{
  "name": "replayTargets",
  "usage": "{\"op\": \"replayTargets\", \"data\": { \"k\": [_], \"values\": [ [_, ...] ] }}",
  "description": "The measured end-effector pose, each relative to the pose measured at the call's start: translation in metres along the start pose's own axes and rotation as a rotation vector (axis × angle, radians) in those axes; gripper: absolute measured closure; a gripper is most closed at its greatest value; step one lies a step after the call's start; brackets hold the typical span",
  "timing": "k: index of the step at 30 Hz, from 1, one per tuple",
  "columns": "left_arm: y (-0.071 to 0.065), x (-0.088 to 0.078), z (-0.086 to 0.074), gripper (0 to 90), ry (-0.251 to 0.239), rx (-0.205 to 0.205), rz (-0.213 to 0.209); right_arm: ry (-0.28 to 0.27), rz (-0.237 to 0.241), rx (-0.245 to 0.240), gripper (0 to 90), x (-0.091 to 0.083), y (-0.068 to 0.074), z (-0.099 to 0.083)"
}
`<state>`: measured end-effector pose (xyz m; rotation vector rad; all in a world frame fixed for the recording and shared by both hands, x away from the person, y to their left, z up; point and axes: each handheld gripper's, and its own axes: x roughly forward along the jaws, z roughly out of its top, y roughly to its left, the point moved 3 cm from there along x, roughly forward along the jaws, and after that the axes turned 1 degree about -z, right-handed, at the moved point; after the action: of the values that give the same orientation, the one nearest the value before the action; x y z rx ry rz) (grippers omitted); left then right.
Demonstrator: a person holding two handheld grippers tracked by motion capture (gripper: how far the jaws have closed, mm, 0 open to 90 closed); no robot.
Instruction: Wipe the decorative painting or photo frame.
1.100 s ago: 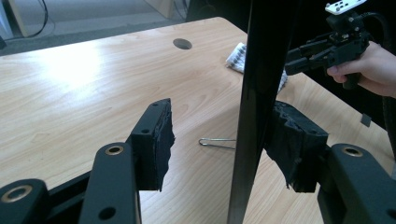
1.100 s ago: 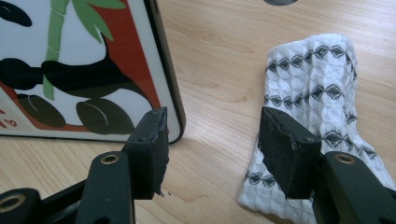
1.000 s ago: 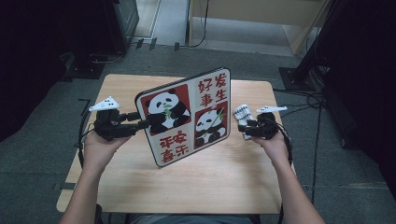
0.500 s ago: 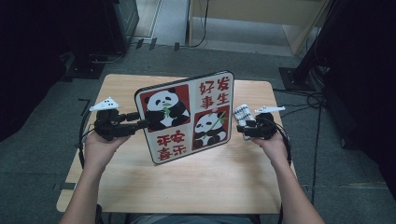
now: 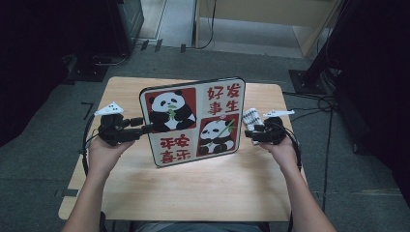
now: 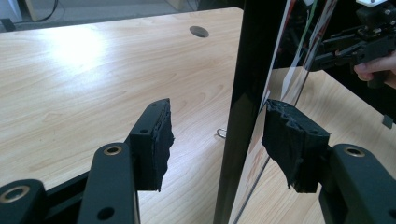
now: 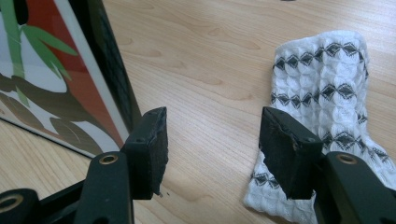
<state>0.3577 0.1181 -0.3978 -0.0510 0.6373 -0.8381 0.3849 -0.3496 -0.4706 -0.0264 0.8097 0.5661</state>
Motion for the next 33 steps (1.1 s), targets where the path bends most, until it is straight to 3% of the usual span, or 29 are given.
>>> {"op": "replayTargets", "data": {
  "k": [10,33],
  "values": [
    [0.007,0.003,-0.002,42.4,0.005,-0.022,0.004,0.002,-0.001,-0.002,43.7,0.000,0.000,0.000],
    [0.014,0.011,-0.005,42.8,0.028,-0.030,0.019,-0.011,-0.002,-0.012,43.9,0.000,-0.001,0.000]
  ]
}}
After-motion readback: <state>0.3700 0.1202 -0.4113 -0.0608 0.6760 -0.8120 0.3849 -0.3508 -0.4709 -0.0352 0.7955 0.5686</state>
